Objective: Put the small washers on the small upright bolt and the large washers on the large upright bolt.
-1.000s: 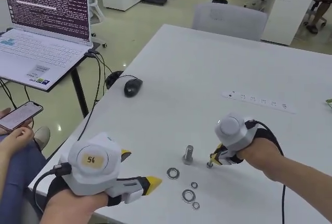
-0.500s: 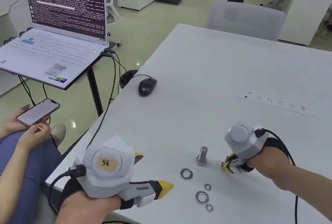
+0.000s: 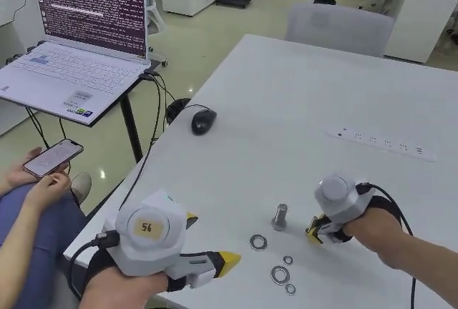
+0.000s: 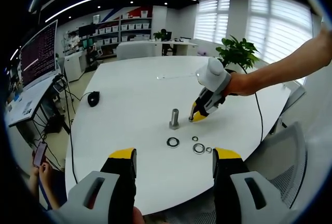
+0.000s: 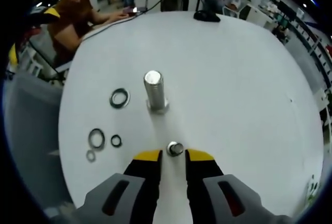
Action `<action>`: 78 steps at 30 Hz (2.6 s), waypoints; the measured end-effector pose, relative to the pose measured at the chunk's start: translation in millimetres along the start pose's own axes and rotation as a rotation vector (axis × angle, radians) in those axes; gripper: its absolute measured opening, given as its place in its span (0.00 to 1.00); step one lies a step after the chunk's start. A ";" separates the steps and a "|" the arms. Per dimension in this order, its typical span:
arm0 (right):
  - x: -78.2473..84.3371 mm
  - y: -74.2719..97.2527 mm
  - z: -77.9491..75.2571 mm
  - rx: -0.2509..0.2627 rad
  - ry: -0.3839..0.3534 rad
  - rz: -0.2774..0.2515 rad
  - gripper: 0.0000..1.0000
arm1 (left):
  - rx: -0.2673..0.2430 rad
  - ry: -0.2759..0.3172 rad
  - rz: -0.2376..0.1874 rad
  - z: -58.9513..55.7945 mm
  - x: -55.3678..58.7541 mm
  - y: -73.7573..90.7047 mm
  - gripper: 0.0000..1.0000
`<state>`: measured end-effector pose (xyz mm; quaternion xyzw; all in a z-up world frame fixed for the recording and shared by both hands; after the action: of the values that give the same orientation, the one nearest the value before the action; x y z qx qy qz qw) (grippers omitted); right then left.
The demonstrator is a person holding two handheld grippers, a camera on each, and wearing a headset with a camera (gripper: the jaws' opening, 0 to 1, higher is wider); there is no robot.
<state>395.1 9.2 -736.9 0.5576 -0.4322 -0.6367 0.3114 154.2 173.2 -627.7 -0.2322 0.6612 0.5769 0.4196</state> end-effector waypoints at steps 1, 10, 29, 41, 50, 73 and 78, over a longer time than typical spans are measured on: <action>0.9 1.7 0.0 0.006 -0.003 -0.003 0.20 | 0.000 0.000 0.000 0.1 0.0 -0.2 0.59; 31.0 13.6 11.1 0.017 -0.120 -0.051 0.25 | 0.014 -0.017 0.000 -1.8 -1.4 -1.5 0.59; 85.1 24.4 62.7 -0.021 -0.216 -0.105 0.30 | 0.041 -0.039 0.005 -7.0 3.7 1.8 0.59; 55.5 4.7 101.2 -0.111 -0.133 -0.138 0.31 | 0.052 -0.046 -0.009 -9.1 -0.1 2.1 0.59; 46.0 -0.1 110.2 -0.127 0.024 -0.078 0.27 | 0.049 -0.037 -0.015 -7.2 -2.5 1.3 0.59; 38.9 -1.8 116.0 -0.126 0.180 -0.027 0.14 | 0.055 -0.045 -0.009 -1.4 -5.9 -3.2 0.58; 39.3 -1.9 115.9 -0.117 0.160 -0.035 0.14 | 0.054 -0.050 -0.006 -0.6 -4.8 -1.6 0.58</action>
<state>274.5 -1.0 -755.3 0.5948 -0.3583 -0.6198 0.3658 157.9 171.4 -624.7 -0.2085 0.6652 0.5631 0.4437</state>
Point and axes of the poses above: the centre of the closed fingertips' face, and the gripper's own axes: y roughly backward along the fingers, z roughly to its left, x roughly out of its underside, the point moved 8 cm from there along y, roughly backward along the fingers, and after that the axes turned 8 degrees about -y, right-handed, at the moved point
